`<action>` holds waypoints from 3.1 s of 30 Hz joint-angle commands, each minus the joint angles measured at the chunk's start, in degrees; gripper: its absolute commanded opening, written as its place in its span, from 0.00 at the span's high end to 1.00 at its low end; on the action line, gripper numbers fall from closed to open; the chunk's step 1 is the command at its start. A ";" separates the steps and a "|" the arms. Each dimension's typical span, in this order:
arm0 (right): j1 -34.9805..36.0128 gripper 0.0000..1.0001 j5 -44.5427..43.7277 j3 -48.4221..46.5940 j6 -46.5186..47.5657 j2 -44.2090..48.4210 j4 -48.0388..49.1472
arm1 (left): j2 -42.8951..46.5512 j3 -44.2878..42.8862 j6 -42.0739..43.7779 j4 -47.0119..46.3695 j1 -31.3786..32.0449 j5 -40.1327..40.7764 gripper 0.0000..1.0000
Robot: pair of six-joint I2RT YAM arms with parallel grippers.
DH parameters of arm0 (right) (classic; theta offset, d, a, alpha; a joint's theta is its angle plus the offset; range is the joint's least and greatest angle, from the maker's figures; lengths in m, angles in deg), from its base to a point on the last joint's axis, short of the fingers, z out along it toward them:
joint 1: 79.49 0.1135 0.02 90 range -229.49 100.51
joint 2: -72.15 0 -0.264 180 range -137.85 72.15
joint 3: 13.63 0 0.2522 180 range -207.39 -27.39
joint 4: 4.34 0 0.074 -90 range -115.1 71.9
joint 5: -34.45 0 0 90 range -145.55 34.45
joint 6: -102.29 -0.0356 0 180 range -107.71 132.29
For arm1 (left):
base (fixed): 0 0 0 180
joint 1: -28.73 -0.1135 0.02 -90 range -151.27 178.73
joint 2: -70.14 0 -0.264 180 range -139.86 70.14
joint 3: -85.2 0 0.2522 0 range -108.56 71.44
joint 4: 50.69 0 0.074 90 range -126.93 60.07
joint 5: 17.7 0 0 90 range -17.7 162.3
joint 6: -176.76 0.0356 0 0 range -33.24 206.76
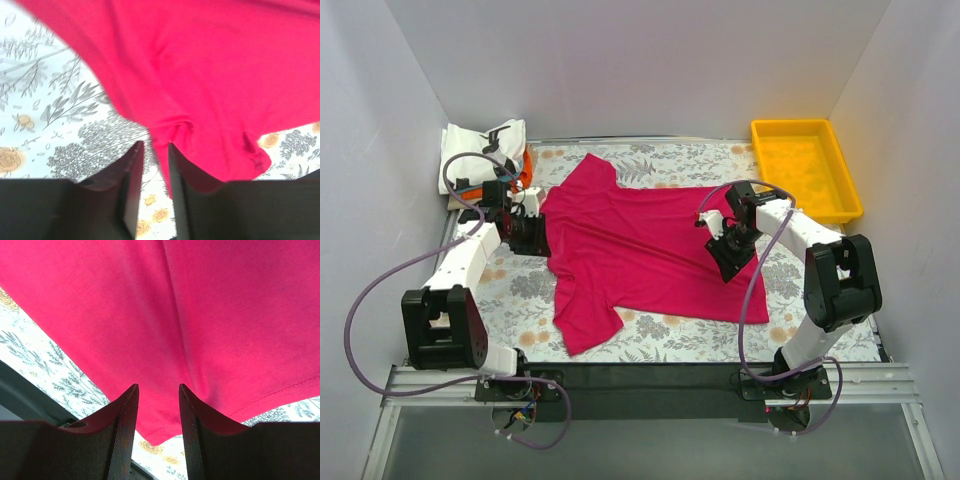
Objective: Fold and stack the t-shirts
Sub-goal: Fold the tshirt
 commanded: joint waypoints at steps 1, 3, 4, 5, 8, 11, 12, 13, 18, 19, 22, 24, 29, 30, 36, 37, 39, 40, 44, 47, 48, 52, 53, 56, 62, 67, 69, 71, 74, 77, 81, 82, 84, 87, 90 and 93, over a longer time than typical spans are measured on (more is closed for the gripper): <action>0.09 0.62 0.00 0.99 0.19 -0.52 0.57 | -4.57 2.00 1.60 1.44 -3.52 -2.87 0.76; 0.09 0.62 -0.52 1.26 0.19 -0.08 0.65 | -6.25 2.18 1.06 0.47 -4.58 -4.88 0.77; 0.09 0.62 -0.70 1.35 0.28 0.01 0.57 | -7.13 2.18 0.02 -0.05 -4.67 -5.68 0.76; 0.09 0.62 -1.05 1.43 0.37 0.09 0.57 | -8.18 2.09 -0.17 -0.84 -4.67 -6.38 0.70; 0.09 0.62 -1.75 1.70 0.63 0.45 0.48 | -9.51 2.53 -1.93 -2.86 -4.67 -7.88 0.64; 0.09 0.62 -1.84 1.61 0.72 0.27 0.48 | -10.56 3.67 -2.72 -4.88 -4.67 -6.83 0.62; 0.09 0.62 -1.84 1.52 0.72 0.01 0.56 | -11.00 4.19 -2.81 -5.50 -4.67 -6.65 0.62; 0.09 0.62 -1.67 1.61 0.72 -0.08 0.57 | -11.44 4.89 -2.81 -5.94 -4.67 -6.56 0.62; 0.09 0.62 -1.93 1.52 0.81 -0.69 0.65 | -15.57 5.78 -2.98 -7.35 -4.67 -6.13 0.63; 0.09 0.62 -2.11 1.61 0.89 -0.78 0.65 | -15.84 5.95 -2.90 -7.53 -4.75 -6.12 0.63; 0.00 0.62 -2.72 2.22 1.24 -0.78 0.83 | -16.19 6.04 -3.16 -8.50 -4.67 -5.25 0.74; -0.09 0.62 -3.25 2.84 1.51 -0.70 1.18 | -15.67 5.43 -2.55 -7.71 -4.76 -3.06 0.83; -0.71 0.62 -3.51 3.72 1.86 -1.13 1.88 | -10.83 3.85 2.29 -2.36 -6.33 4.59 1.00; -0.71 0.62 -3.43 3.89 1.86 -1.14 1.88 | -10.66 3.50 4.47 -1.13 -6.51 5.64 1.00; -0.79 0.62 -3.86 5.03 2.30 -0.52 2.24 | -8.72 3.93 10.72 1.97 -7.39 14.86 0.99; -0.71 0.62 -4.04 5.21 2.39 -0.52 2.41 | -8.72 4.02 11.77 1.53 -7.39 15.66 0.96; -0.79 0.62 -4.66 5.74 2.65 -0.43 2.67 | -8.64 4.29 12.48 0.65 -7.39 17.69 0.80; -0.97 0.62 -4.83 6.09 2.74 -0.35 2.76 | -8.55 4.03 12.83 -0.40 -7.57 18.48 0.72; -0.97 0.62 -5.01 6.71 3.09 0.09 2.59 | -8.02 1.13 14.50 -1.64 -7.57 17.70 0.63; -0.97 0.62 -5.44 7.93 3.97 0.53 2.50 | -7.76 -3.00 16.18 0.20 -7.65 13.13 0.62; -0.97 0.62 -5.53 8.37 4.23 0.62 2.67 | -7.49 -4.05 16.35 0.47 -7.57 11.47 0.62; -0.97 0.64 -5.36 11.27 4.85 -1.30 3.37 | -9.67 -10.20 13.64 1.00 -7.31 5.66 0.62; -1.06 0.64 -6.58 12.32 5.02 -1.57 3.99 | -10.73 -12.30 12.58 0.56 -7.30 5.39 0.62; -1.23 0.66 -7.73 15.67 6.17 -1.40 4.96 | -15.47 -16.35 9.68 -0.14 -7.30 3.38 0.64; -1.41 0.63 0.51 4.80 7.14 3.69 0.13 | -23.65 -24.01 3.71 -5.14 -6.25 -1.02 0.67; -3.42 0.64 2.38 -8.65 0.03 0.99 7.41 | -31.30 -32.95 -0.25 -12.34 -2.31 0.45 0.66; -3.87 0.66 0.10 -13.93 -3.05 -1.91 11.54 | -36.81 -35.95 -2.09 -13.15 -1.25 1.60 0.66; -4.22 0.72 -4.45 -19.36 -4.63 -7.18 14.00 | -40.26 -40.60 -3.33 -12.89 0.76 2.66 0.66; -5.01 0.79 -9.20 -25.96 -7.97 -14.04 17.87 | -44.57 -43.43 -5.70 -14.55 1.31 3.01 0.70; -5.54 0.86 -11.50 -29.14 -10.00 -19.23 21.82 | -46.94 -44.58 -6.85 -16.84 1.66 3.63 0.74; -5.80 0.98 -14.67 -34.41 -11.41 -25.99 24.21 | -49.59 -46.33 -7.20 -17.46 2.45 5.65 0.75; -5.80 0.99 -14.68 -35.12 -11.50 -28.53 24.12 | -50.03 -46.60 -7.03 -17.37 2.89 6.35 0.75; -6.06 0.99 -17.83 -35.65 -11.59 -30.48 24.12 | -51.61 -47.04 -6.85 -17.37 3.24 7.58 0.75; -6.51 0.99 -18.98 -37.58 -11.41 -34.00 24.12 | -55.19 -48.35 -7.29 -17.37 3.33 9.25 0.78; -6.86 0.99 -20.04 -41.36 -10.88 -37.78 24.47 | -59.33 -53.62 -5.54 -16.50 3.85 12.76 0.79; -6.86 0.99 -21.18 -46.62 -10.18 -41.64 24.83 | -65.40 -62.39 -5.70 -15.62 3.86 14.79 0.79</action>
